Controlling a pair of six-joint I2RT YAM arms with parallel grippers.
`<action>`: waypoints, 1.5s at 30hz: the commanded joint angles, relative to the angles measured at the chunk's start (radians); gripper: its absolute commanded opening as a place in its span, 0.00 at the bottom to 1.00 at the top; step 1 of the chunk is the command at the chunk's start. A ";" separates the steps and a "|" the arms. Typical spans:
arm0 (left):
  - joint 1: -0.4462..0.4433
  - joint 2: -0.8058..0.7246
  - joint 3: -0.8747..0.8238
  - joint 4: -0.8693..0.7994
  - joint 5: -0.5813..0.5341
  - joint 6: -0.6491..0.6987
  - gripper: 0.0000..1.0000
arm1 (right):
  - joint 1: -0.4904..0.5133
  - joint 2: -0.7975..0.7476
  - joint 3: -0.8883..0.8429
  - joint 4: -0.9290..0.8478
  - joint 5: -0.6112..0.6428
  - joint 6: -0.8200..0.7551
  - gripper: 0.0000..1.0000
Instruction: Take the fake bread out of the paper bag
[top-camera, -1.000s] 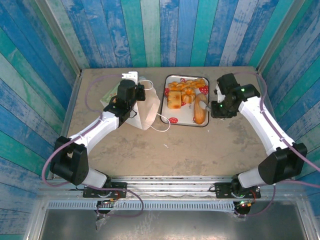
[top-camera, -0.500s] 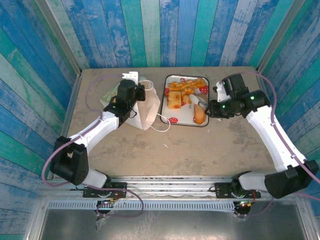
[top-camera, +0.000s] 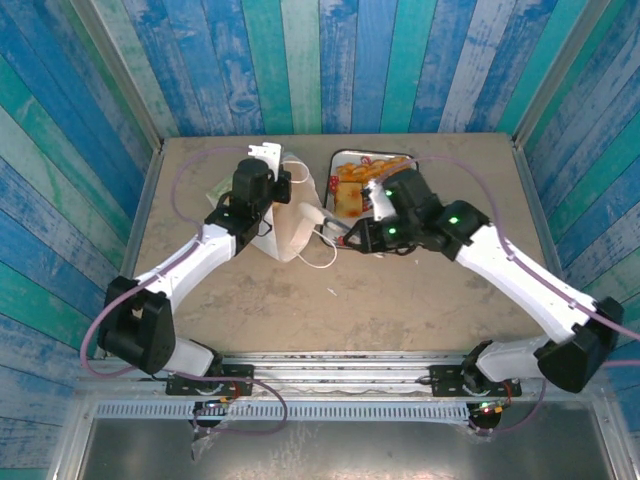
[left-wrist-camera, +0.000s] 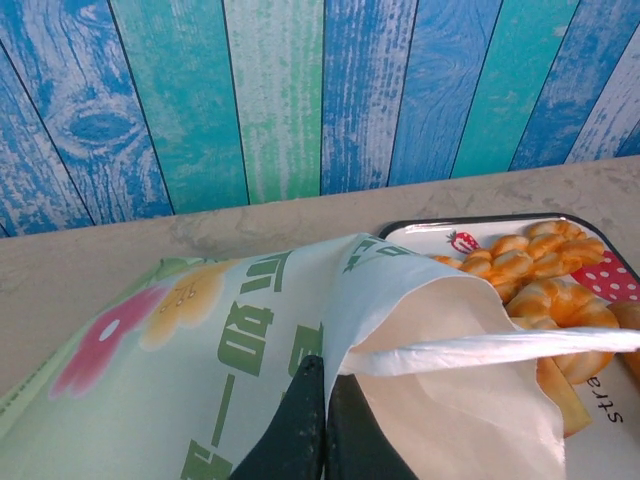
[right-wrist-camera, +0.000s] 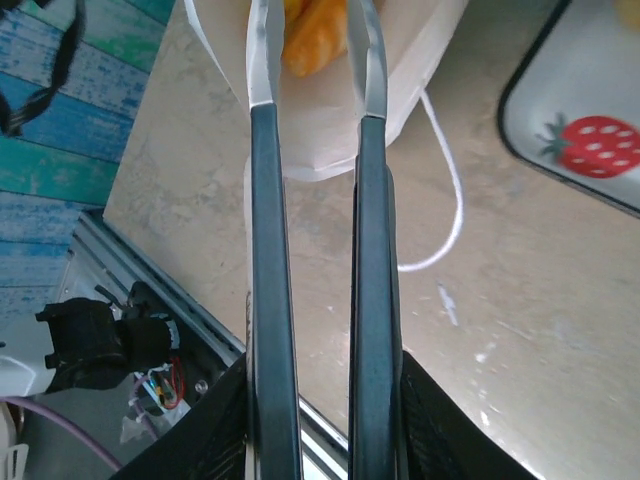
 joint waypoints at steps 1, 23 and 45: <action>-0.002 -0.090 -0.011 0.052 0.013 0.024 0.00 | 0.045 0.090 0.013 0.121 0.018 0.076 0.34; -0.002 -0.099 -0.027 0.057 0.044 0.015 0.00 | 0.075 0.372 0.158 0.212 0.000 0.159 0.40; -0.002 -0.099 -0.023 0.060 0.053 0.008 0.00 | 0.074 0.498 0.241 0.214 -0.092 0.137 0.42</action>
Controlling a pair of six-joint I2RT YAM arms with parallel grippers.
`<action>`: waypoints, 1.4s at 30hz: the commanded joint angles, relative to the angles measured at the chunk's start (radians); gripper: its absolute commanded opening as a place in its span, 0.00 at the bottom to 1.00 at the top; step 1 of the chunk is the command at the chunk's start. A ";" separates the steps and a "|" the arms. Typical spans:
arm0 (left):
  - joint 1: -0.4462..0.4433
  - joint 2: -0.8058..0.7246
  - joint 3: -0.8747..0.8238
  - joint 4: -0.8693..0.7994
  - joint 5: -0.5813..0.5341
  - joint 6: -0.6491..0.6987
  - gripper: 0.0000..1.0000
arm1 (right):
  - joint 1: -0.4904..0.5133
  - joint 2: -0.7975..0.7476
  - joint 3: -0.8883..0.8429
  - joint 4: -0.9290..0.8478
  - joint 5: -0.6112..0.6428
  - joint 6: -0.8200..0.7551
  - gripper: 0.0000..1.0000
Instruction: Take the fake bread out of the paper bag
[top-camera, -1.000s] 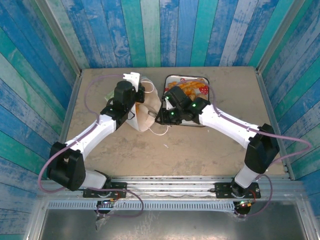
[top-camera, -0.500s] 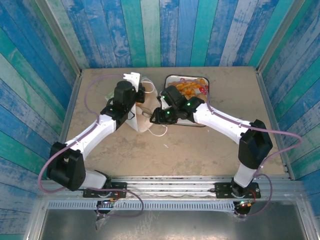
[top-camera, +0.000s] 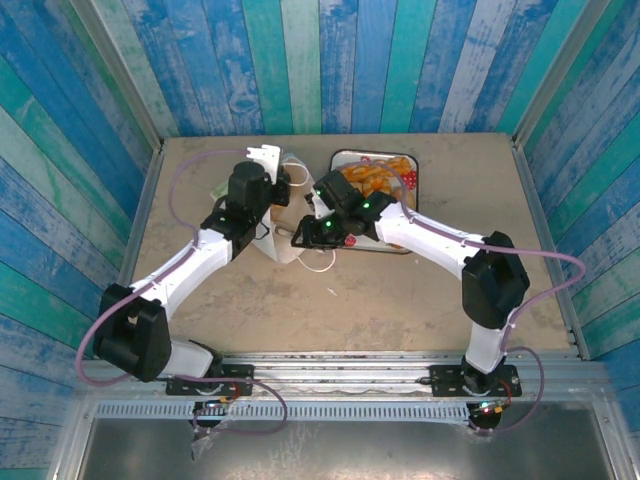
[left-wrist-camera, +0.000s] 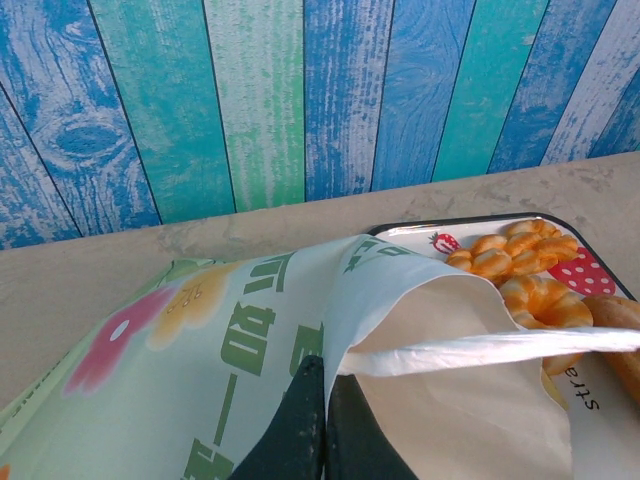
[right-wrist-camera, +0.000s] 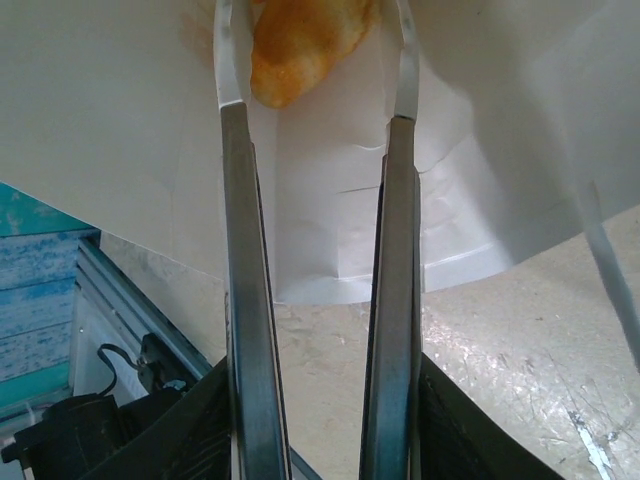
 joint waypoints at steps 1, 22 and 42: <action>-0.002 -0.063 0.006 0.050 0.017 -0.008 0.00 | 0.003 0.032 0.050 0.008 -0.014 -0.020 0.42; -0.002 -0.074 -0.034 0.070 -0.013 -0.014 0.00 | 0.002 0.003 0.049 -0.029 0.073 -0.052 0.09; -0.002 -0.052 -0.036 0.068 -0.055 -0.004 0.00 | 0.003 -0.180 -0.066 -0.049 0.166 -0.057 0.02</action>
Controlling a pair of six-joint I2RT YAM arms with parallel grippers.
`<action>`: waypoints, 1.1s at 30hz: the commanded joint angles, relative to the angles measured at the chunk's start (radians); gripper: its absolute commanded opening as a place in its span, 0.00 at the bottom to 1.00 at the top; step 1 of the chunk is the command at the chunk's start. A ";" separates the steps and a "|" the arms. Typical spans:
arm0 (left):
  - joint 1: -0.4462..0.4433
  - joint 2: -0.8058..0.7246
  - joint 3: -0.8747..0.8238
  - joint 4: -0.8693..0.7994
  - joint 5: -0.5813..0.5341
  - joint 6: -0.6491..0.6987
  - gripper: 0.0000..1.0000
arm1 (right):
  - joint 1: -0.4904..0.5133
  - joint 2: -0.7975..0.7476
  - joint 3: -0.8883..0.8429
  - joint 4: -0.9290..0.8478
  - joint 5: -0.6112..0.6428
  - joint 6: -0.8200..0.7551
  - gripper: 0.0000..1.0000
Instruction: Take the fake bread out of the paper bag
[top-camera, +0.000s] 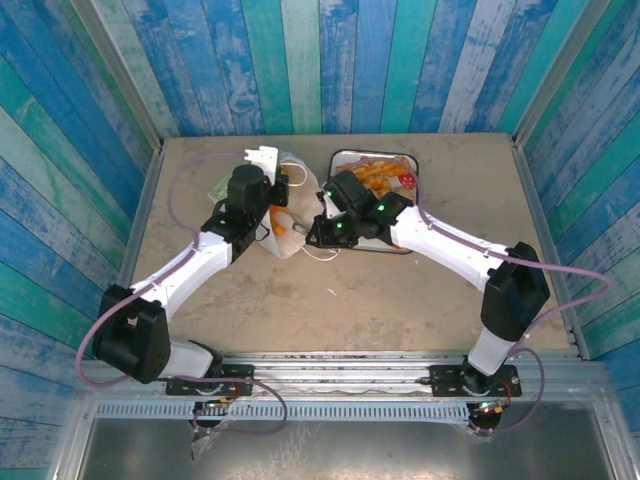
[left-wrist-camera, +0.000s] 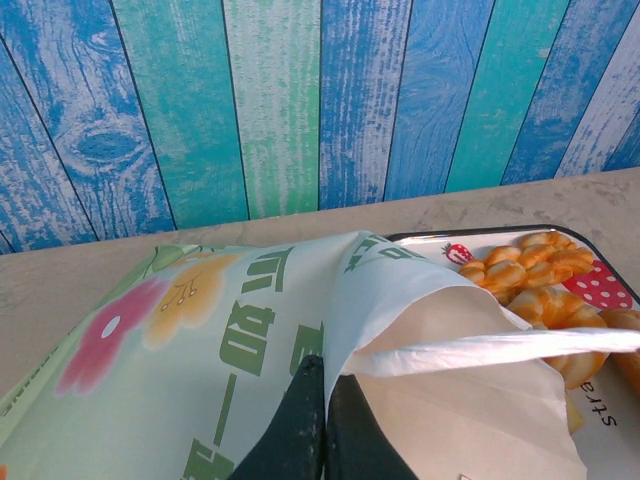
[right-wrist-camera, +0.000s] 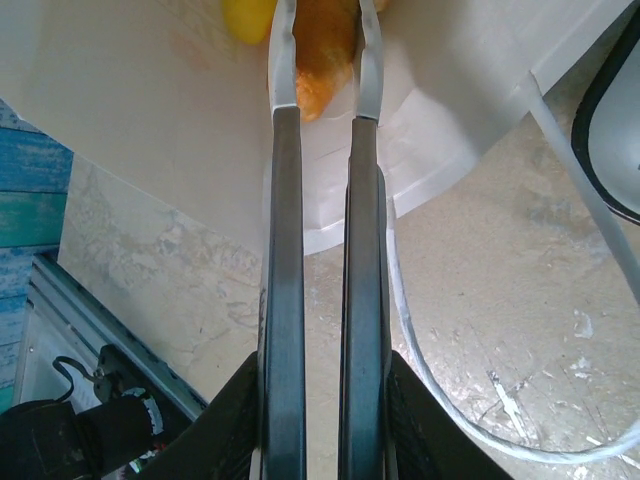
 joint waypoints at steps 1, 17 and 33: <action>-0.001 -0.041 -0.004 0.019 -0.019 -0.002 0.00 | 0.004 -0.061 -0.006 0.013 0.033 -0.020 0.02; -0.001 -0.001 0.011 0.017 -0.061 -0.025 0.00 | 0.004 -0.235 -0.061 -0.079 0.093 -0.061 0.02; -0.002 0.059 0.077 -0.035 -0.161 -0.095 0.00 | 0.014 -0.496 -0.111 -0.332 0.172 -0.114 0.03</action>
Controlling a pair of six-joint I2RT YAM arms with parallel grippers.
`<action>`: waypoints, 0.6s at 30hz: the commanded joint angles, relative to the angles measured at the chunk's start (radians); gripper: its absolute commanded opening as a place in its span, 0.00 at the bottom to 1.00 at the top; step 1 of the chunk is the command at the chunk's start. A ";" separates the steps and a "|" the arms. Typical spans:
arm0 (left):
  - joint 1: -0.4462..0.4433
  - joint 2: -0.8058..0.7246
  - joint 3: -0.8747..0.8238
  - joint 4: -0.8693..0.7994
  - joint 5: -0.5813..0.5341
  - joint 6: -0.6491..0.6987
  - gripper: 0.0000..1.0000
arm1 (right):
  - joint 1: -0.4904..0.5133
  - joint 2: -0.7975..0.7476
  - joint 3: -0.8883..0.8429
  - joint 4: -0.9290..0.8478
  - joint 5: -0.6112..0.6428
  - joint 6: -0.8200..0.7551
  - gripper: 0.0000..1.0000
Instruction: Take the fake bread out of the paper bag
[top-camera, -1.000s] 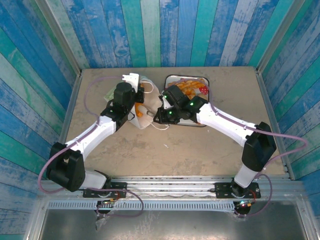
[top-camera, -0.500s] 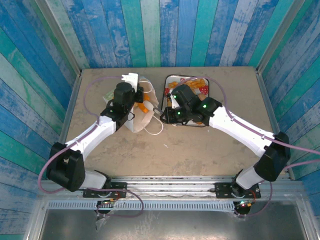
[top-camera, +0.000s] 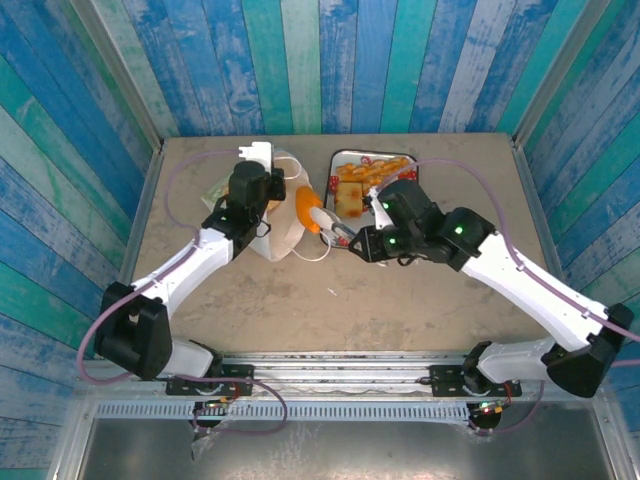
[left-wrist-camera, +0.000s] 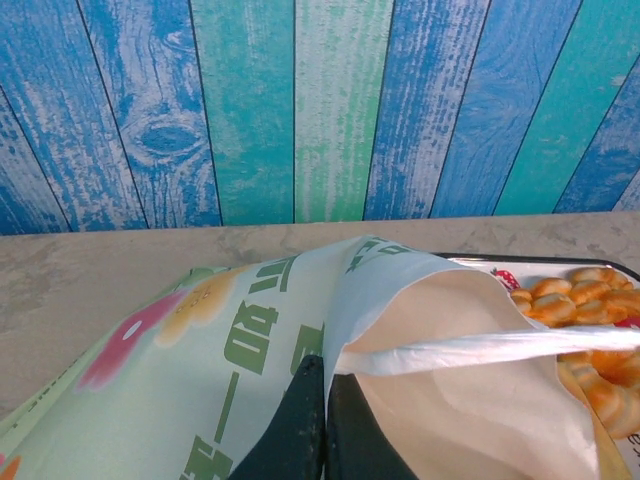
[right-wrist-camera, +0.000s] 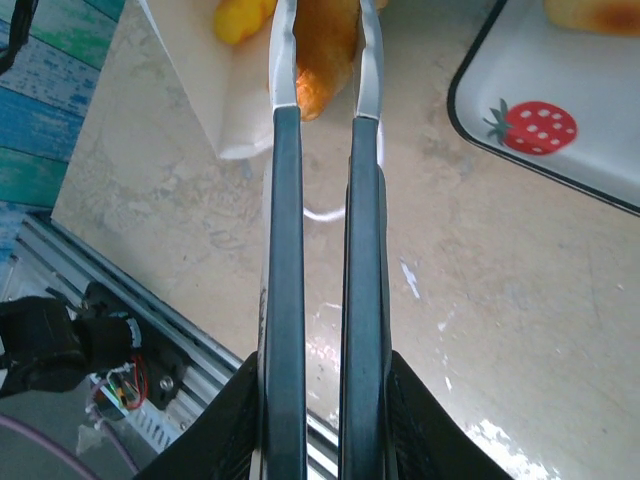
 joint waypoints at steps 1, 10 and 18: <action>-0.001 0.037 0.038 -0.012 -0.043 -0.029 0.00 | 0.006 -0.072 -0.003 -0.072 0.064 -0.018 0.03; -0.002 0.021 0.031 -0.022 -0.057 -0.030 0.00 | 0.006 -0.147 0.013 -0.249 0.220 0.024 0.04; -0.002 -0.006 0.023 -0.023 -0.055 -0.026 0.00 | 0.007 -0.056 0.047 -0.382 0.365 0.051 0.03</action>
